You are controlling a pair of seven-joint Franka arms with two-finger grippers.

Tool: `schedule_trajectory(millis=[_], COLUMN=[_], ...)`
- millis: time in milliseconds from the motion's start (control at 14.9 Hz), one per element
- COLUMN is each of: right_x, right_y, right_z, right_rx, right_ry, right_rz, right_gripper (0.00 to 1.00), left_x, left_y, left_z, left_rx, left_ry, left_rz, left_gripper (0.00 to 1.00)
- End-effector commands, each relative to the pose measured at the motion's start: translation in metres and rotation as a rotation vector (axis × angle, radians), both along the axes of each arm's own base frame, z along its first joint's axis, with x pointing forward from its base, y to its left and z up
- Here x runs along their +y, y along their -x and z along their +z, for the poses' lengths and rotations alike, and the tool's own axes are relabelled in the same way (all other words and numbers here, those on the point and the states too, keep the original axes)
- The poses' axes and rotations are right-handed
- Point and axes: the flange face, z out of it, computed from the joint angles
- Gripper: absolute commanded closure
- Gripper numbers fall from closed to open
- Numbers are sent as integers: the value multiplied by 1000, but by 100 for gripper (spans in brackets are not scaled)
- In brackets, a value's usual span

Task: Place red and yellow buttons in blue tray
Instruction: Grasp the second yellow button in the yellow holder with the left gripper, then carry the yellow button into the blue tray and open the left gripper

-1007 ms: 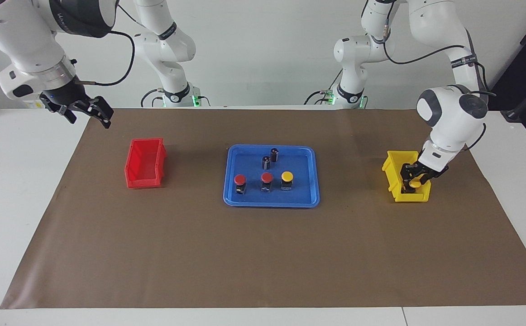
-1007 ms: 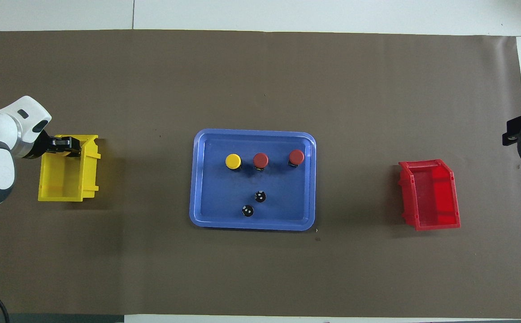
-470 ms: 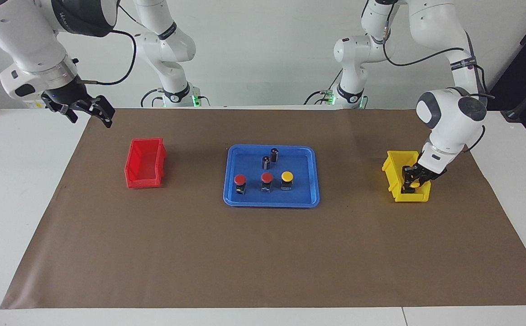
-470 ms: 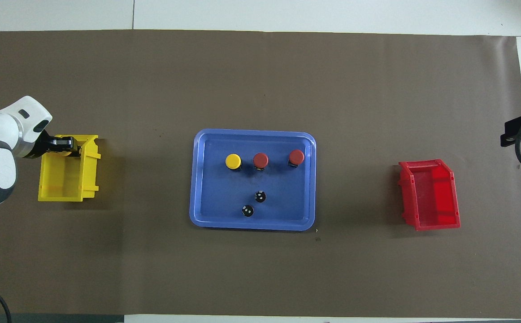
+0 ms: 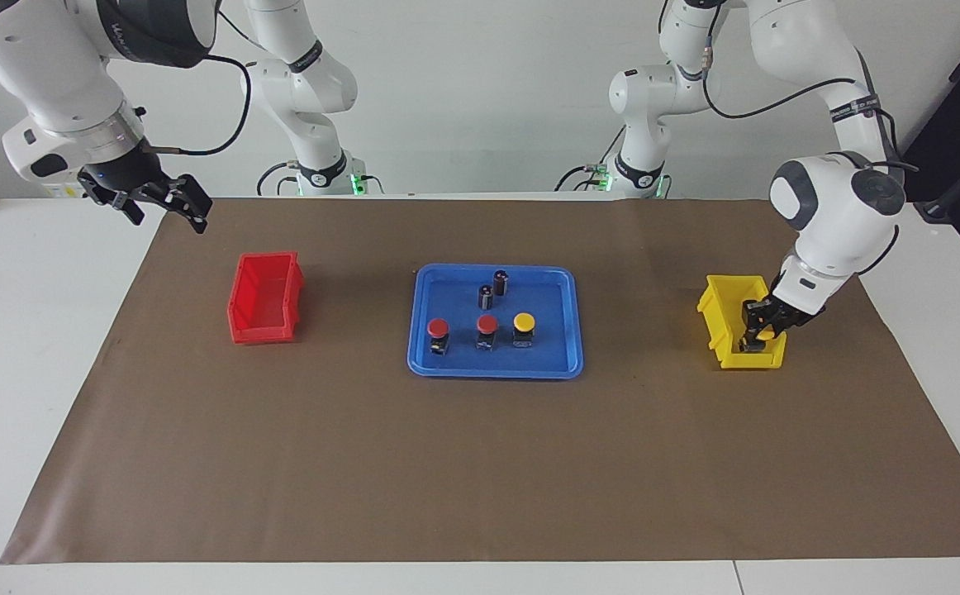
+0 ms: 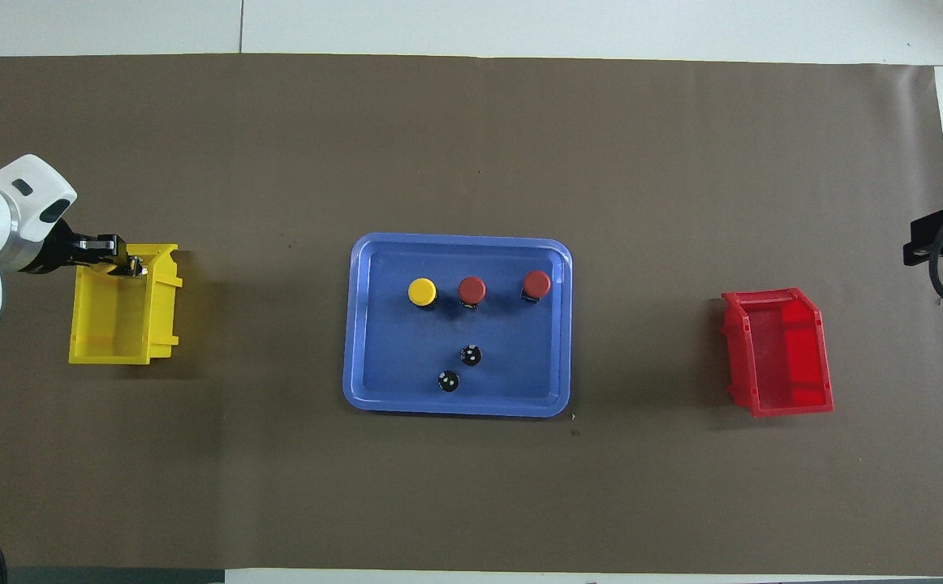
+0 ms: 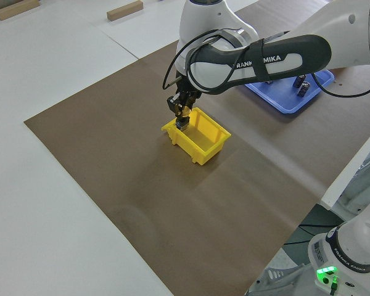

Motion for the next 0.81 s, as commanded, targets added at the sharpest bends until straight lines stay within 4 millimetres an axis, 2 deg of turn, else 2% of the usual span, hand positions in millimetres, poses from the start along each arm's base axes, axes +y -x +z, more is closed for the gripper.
schedule_trajectory(millis=[0, 67, 134, 201, 336, 470, 537, 604, 738], right_x=[0, 1, 1, 1, 0, 1, 1, 1, 1], right_y=[6, 6, 6, 6, 6, 6, 6, 6, 6], right_z=[1, 1, 1, 1, 1, 1, 1, 1, 1], right_rx=[-11, -11, -11, -11, -9, -11, -9, -11, -11], right_ry=[-6, -6, -6, -6, -6, -6, -6, -8, -6], right_rz=[17, 17, 17, 19, 16, 17, 17, 17, 17], right_gripper=[0, 0, 0, 0, 0, 0, 0, 0, 0], left_x=[-11, -25, -48, -74, -147, -228, -257, -282, -308], left_y=[-8, -7, -7, -7, 4, 27, 37, 45, 57], left_z=[59, 73, 86, 89, 87, 79, 69, 59, 41], left_rx=[46, 59, 52, 39, 21, 16, 4, 3, -6], left_ry=[-13, -18, -32, -41, -34, -30, -20, 15, 71], left_rz=[-3, -10, -6, 33, 107, 134, 147, 161, 144], left_gripper=[93, 93, 93, 93, 93, 93, 93, 93, 93])
